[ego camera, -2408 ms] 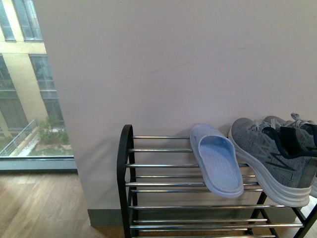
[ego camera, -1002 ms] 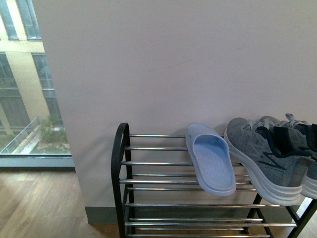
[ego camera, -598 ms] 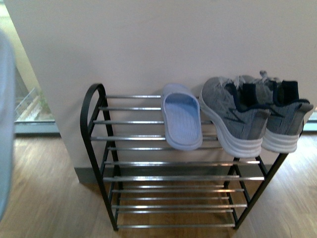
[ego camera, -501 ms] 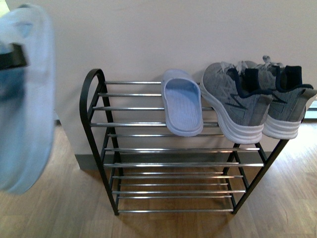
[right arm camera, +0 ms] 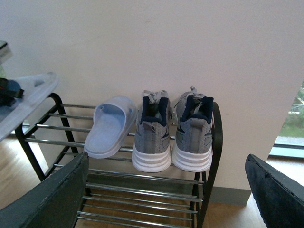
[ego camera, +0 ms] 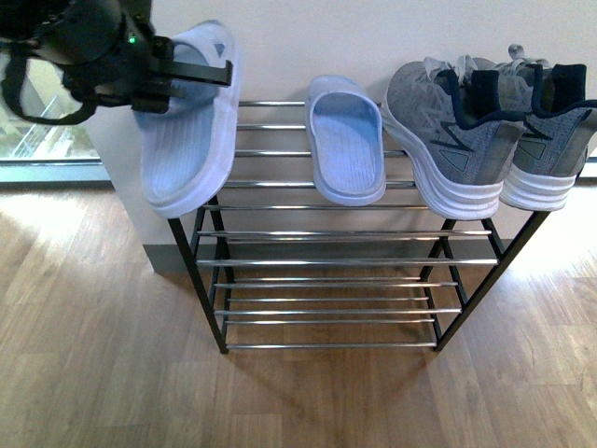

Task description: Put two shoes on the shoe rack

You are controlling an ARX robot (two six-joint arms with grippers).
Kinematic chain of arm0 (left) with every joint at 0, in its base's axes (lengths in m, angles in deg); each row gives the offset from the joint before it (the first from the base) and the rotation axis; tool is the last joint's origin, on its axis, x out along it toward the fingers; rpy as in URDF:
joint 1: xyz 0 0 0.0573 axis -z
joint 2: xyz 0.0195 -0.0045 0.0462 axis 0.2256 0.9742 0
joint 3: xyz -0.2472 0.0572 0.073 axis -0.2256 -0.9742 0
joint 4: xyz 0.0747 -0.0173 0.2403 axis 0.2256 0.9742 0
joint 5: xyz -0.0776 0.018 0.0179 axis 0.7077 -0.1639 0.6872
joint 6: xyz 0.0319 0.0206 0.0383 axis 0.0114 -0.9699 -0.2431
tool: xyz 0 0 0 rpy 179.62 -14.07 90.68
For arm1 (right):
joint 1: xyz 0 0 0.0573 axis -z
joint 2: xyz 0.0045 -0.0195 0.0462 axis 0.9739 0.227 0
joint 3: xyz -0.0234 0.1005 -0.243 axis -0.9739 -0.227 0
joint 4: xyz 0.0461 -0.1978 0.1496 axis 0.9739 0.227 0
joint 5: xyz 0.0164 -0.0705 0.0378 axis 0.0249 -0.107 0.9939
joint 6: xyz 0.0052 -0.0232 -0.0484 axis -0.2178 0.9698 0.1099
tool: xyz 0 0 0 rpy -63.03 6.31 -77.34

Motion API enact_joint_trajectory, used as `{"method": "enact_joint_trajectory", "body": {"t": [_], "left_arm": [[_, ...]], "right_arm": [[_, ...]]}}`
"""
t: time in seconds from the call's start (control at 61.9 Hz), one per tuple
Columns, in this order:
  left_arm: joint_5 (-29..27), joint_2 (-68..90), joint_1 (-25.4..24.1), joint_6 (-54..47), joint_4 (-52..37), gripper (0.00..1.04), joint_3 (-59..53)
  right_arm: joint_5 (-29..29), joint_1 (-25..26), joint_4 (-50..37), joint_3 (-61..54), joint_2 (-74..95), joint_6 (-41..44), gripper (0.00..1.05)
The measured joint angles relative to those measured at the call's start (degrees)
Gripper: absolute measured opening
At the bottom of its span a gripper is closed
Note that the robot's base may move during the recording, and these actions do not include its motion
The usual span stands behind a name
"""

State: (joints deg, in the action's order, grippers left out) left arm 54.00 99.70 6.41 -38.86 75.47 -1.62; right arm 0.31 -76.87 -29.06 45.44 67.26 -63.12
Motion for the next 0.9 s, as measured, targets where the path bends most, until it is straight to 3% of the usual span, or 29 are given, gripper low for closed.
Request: {"method": "enact_joint_trajectory", "body": {"t": [0.42,0.63,0.905], "left_arm": [[-0.68,20.65,1.84,-8.33,4.63,0.02,25.57],[-3.37,26.05,1.79,-10.67,3.76,0.02,31.12],[3.54,24.96,1.79,-6.82,4.37,0.46,30.6]], "right_arm": [[0.0,0.0,0.0,0.0,0.0,0.0,0.95],[0.02,0.0,0.0,0.0,0.0,0.0,0.95],[0.0,0.0,0.0,0.0,0.0,0.0,0.95]]}}
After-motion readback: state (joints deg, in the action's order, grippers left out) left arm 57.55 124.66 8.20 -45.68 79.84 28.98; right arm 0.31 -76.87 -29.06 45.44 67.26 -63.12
